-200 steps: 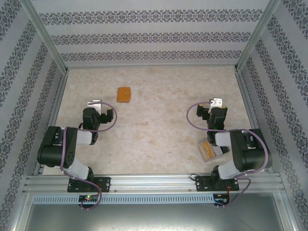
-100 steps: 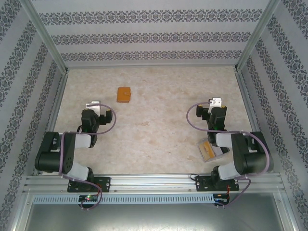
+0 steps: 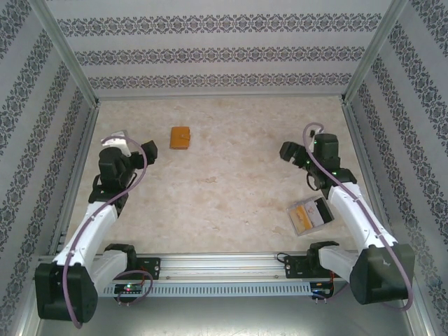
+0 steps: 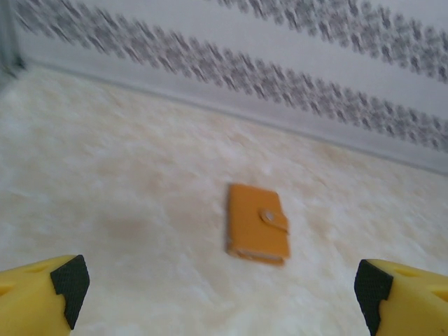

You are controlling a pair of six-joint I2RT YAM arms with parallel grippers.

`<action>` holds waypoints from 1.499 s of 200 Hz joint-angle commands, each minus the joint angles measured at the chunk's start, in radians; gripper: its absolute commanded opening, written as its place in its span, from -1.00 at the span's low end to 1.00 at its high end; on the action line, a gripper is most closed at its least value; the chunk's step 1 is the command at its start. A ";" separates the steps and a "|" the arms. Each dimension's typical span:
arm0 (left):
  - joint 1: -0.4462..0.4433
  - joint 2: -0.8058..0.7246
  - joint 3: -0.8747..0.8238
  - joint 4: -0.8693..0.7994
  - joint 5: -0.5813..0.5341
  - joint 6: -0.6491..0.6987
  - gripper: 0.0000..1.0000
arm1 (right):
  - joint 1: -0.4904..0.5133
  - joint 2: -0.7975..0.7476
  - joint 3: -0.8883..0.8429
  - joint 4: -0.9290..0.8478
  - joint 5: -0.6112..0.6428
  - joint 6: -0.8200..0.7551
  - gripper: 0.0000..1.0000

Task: Put the credit cards into the card holder
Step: Move the card holder to the center of the table.

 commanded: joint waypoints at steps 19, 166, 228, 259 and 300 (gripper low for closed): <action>0.008 0.373 0.349 -0.303 0.240 -0.052 0.88 | 0.226 0.139 0.097 -0.067 -0.080 0.080 0.85; 0.009 1.265 1.254 -0.741 0.512 -0.150 -0.39 | 0.426 0.357 0.239 -0.013 -0.051 0.193 0.23; -0.015 1.278 1.123 -0.730 0.582 -0.116 -0.43 | 0.427 0.363 0.216 -0.034 -0.041 0.203 0.24; -0.046 1.227 0.968 -0.697 0.574 -0.088 -0.52 | 0.426 0.364 0.211 -0.034 -0.033 0.203 0.24; -0.118 1.128 0.795 -0.653 0.552 -0.080 -0.55 | 0.428 0.387 0.220 -0.034 -0.030 0.205 0.22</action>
